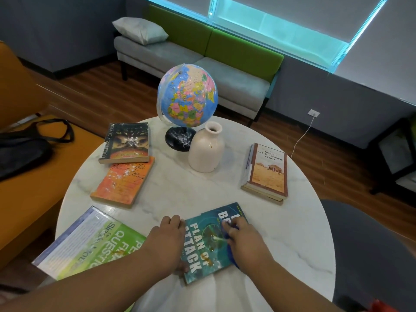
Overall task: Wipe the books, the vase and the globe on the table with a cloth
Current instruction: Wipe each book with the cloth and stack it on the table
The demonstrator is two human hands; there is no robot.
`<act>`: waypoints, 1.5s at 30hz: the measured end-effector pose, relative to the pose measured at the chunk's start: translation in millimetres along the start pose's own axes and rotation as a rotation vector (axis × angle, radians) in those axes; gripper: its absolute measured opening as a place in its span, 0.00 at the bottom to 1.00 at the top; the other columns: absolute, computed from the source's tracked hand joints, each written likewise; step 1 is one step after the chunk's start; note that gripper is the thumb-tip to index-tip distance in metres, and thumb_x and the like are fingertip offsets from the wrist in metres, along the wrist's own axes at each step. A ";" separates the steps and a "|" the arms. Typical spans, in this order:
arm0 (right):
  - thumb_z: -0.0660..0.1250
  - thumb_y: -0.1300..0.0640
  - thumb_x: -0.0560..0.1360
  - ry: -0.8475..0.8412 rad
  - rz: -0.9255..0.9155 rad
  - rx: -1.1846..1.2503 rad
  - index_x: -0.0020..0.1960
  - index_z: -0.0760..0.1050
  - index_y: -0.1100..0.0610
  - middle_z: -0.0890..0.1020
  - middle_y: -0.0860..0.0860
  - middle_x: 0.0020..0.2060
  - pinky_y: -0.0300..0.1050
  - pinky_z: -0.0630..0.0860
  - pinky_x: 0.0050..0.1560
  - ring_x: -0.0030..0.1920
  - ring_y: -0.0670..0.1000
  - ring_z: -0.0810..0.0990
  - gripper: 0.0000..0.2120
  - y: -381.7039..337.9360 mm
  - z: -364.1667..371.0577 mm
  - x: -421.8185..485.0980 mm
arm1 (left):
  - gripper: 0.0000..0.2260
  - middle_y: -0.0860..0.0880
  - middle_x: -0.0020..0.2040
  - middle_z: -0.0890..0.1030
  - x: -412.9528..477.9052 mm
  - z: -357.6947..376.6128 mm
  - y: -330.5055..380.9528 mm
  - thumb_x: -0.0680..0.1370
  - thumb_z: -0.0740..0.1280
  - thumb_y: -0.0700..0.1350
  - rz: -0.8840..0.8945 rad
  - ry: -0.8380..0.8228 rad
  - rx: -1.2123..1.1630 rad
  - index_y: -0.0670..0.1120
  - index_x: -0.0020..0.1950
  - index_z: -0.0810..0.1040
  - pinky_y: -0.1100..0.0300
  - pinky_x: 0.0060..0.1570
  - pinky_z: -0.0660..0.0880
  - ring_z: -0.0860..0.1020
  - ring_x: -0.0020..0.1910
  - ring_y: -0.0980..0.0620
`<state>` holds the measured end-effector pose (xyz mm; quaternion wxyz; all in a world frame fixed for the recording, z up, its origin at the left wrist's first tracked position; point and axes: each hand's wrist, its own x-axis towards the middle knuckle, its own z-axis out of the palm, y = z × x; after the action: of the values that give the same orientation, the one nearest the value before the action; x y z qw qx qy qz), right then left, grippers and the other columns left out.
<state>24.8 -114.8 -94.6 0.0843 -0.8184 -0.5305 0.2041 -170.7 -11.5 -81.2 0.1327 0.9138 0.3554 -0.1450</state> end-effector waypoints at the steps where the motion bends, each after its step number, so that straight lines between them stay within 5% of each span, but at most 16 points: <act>1: 0.58 0.53 0.81 -0.030 -0.065 0.002 0.65 0.71 0.50 0.72 0.44 0.60 0.42 0.72 0.56 0.58 0.47 0.73 0.13 -1.3 1.9 -1.9 | 0.46 0.48 0.64 0.65 -0.2 0.3 -0.1 0.66 0.71 0.66 0.000 0.002 -0.001 0.44 0.74 0.58 0.54 0.58 0.72 0.65 0.62 0.49; 6: 0.60 0.49 0.80 0.045 -0.037 0.071 0.60 0.75 0.49 0.75 0.40 0.47 0.37 0.72 0.45 0.42 0.40 0.74 0.11 4.8 -6.4 13.9 | 0.46 0.48 0.65 0.64 0.6 0.7 -0.1 0.66 0.72 0.66 -0.003 0.001 -0.002 0.44 0.74 0.58 0.53 0.58 0.72 0.64 0.63 0.48; 11: 0.58 0.51 0.81 -0.107 -0.240 -0.075 0.65 0.72 0.43 0.71 0.46 0.61 0.38 0.71 0.54 0.54 0.46 0.73 0.14 -2.2 4.4 13.2 | 0.47 0.48 0.65 0.64 1.4 1.5 -0.8 0.66 0.72 0.66 -0.007 -0.002 -0.007 0.44 0.75 0.57 0.53 0.59 0.72 0.64 0.63 0.48; 16: 0.60 0.43 0.78 0.052 -0.295 -0.251 0.53 0.74 0.43 0.77 0.48 0.52 0.34 0.72 0.41 0.41 0.41 0.76 0.08 -0.3 -2.7 29.1 | 0.47 0.48 0.66 0.64 1.4 2.3 -1.8 0.66 0.71 0.66 -0.002 0.020 -0.020 0.44 0.75 0.57 0.53 0.60 0.72 0.64 0.64 0.48; 23: 0.57 0.36 0.77 -0.023 -0.398 -0.251 0.61 0.74 0.40 0.72 0.47 0.58 0.38 0.72 0.50 0.53 0.46 0.75 0.17 -2.4 -2.0 25.5 | 0.47 0.49 0.66 0.64 0.9 4.2 -4.1 0.66 0.71 0.67 0.007 0.028 -0.035 0.45 0.75 0.57 0.53 0.60 0.72 0.64 0.64 0.49; 26: 0.57 0.46 0.81 -0.030 -0.300 -0.226 0.68 0.69 0.41 0.67 0.45 0.63 0.40 0.70 0.61 0.62 0.50 0.70 0.16 -4.7 -0.5 27.0 | 0.46 0.49 0.66 0.64 1.8 5.5 -4.4 0.65 0.71 0.66 0.011 0.034 -0.030 0.45 0.75 0.58 0.53 0.60 0.72 0.64 0.64 0.48; 30: 0.47 0.25 0.72 -0.085 -0.405 -0.227 0.65 0.70 0.39 0.68 0.45 0.60 0.34 0.68 0.50 0.54 0.44 0.70 0.31 1.8 5.7 24.9 | 0.46 0.48 0.66 0.64 3.0 6.3 -4.7 0.66 0.71 0.66 0.010 0.023 -0.022 0.45 0.75 0.58 0.53 0.59 0.72 0.64 0.64 0.48; 33: 0.61 0.43 0.78 0.078 -0.334 -0.313 0.56 0.75 0.41 0.72 0.49 0.54 0.38 0.73 0.45 0.48 0.46 0.76 0.09 3.3 -9.9 25.2 | 0.45 0.49 0.65 0.64 3.0 5.7 -4.5 0.66 0.71 0.66 0.013 0.025 -0.025 0.45 0.74 0.59 0.53 0.59 0.72 0.64 0.63 0.48; 37: 0.59 0.54 0.80 -0.035 -0.103 -0.264 0.74 0.60 0.43 0.62 0.48 0.69 0.43 0.70 0.63 0.64 0.52 0.67 0.23 -5.4 -3.3 21.4 | 0.45 0.49 0.65 0.64 2.9 6.1 -5.3 0.65 0.72 0.65 0.015 0.027 -0.036 0.46 0.74 0.59 0.53 0.59 0.72 0.65 0.63 0.48; 39: 0.57 0.55 0.81 -0.109 -0.213 -0.208 0.75 0.58 0.41 0.60 0.44 0.70 0.38 0.66 0.63 0.67 0.50 0.62 0.24 -4.9 -1.5 17.2 | 0.45 0.49 0.66 0.64 2.4 6.4 -6.9 0.66 0.72 0.65 0.019 0.032 -0.055 0.46 0.75 0.59 0.53 0.60 0.72 0.64 0.64 0.49; 42: 0.57 0.49 0.81 -0.015 -0.338 -0.178 0.64 0.72 0.40 0.72 0.48 0.61 0.39 0.71 0.52 0.55 0.47 0.74 0.14 7.2 -10.5 20.7 | 0.45 0.49 0.67 0.64 1.3 5.2 -8.7 0.66 0.72 0.64 0.025 0.036 -0.078 0.46 0.75 0.58 0.53 0.61 0.71 0.64 0.65 0.49; 45: 0.56 0.42 0.80 0.099 -0.138 -0.330 0.62 0.69 0.44 0.72 0.51 0.52 0.46 0.77 0.49 0.44 0.47 0.76 0.13 9.8 -15.2 33.8 | 0.45 0.49 0.67 0.64 1.2 4.5 -8.1 0.67 0.72 0.64 0.026 0.041 -0.079 0.46 0.75 0.58 0.53 0.62 0.71 0.64 0.66 0.49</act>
<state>51.4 -87.2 -92.7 -0.0114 -0.7919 -0.6068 0.0677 -176.2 -6.6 -86.9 0.1632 0.9153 0.3513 -0.1104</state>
